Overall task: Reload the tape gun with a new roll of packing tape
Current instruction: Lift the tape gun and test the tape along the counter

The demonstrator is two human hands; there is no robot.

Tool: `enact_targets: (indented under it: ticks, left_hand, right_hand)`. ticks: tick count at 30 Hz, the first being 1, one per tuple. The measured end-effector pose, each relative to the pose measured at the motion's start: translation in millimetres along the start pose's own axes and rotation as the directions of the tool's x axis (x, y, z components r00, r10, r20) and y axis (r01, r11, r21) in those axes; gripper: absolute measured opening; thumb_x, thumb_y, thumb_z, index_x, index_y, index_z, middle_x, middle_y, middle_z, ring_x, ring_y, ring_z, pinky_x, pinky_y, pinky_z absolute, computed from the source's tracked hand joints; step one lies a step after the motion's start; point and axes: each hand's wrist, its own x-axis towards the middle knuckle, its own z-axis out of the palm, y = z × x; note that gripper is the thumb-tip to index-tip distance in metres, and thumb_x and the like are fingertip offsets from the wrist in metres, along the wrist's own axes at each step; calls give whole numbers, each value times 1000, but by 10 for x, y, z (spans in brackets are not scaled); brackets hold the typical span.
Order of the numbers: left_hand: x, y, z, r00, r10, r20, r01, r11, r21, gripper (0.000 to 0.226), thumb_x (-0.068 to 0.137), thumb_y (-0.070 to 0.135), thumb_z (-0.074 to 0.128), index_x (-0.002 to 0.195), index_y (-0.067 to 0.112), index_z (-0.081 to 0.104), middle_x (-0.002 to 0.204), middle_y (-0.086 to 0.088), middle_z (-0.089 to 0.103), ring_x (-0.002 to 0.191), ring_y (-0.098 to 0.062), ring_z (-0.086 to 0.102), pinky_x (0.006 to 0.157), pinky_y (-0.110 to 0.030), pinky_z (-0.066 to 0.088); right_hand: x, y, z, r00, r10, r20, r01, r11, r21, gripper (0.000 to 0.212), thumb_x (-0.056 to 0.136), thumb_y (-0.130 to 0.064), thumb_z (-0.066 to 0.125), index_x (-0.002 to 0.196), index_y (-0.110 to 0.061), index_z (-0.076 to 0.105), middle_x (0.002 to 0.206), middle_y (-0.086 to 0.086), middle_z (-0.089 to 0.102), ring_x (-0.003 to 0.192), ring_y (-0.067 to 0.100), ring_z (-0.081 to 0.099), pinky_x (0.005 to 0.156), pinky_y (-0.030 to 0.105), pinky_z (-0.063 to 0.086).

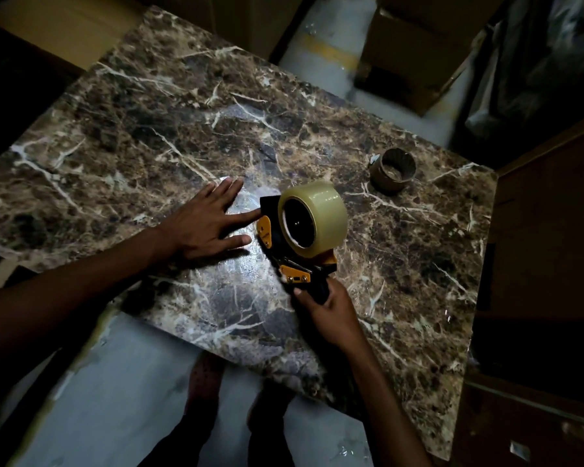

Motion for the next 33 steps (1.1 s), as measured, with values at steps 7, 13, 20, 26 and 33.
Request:
enact_targets:
  ticks: [7, 13, 20, 26, 33]
  left_hand:
    - [12, -12, 66, 999, 35, -13, -34, 997, 70, 82, 93, 88, -8, 167, 54, -7, 180, -6, -16, 168, -33, -13, 132, -51, -8]
    - [-43, 117, 151, 994, 113, 11, -114, 991, 66, 82, 95, 91, 5, 167, 55, -10, 180, -5, -18, 166, -36, -18, 135, -54, -7]
    - [-56, 181, 225, 984, 178, 21, -179, 982, 68, 89, 93, 93, 8, 168, 51, -15, 181, 0, -17, 167, -33, -19, 134, -53, -12]
    - [-57, 186, 201, 972, 234, 31, -236, 969, 76, 96, 94, 92, 13, 170, 42, -17, 181, 1, -19, 167, -30, -20, 135, -47, -12]
    - [-34, 221, 224, 962, 269, 44, -271, 960, 63, 100, 93, 92, 15, 170, 37, -18, 181, 2, -19, 168, -27, -20, 135, -50, -10]
  right_hand:
    - [-341, 130, -334, 999, 34, 24, -34, 999, -4, 27, 98, -6, 70, 117, -25, 74, 99, -17, 82, 93, 1, 75, 80, 20, 57]
    - [-561, 265, -520, 996, 91, 0, -91, 996, 14, 25, 97, -5, 71, 113, -24, 73, 97, -12, 83, 88, 7, 76, 73, 19, 58]
    - [-695, 377, -608, 992, 122, -7, -121, 990, 65, 23, 96, -12, 73, 117, -23, 75, 102, 9, 82, 89, 23, 76, 72, 38, 59]
    - [-693, 389, -550, 992, 118, 44, -122, 984, 133, 30, 98, -10, 71, 105, -38, 78, 83, 6, 75, 64, 19, 58, 68, 36, 44]
    - [-727, 288, -537, 995, 89, 42, -93, 989, 118, 27, 99, -9, 69, 100, -36, 75, 83, 25, 72, 65, 29, 61, 61, 44, 48]
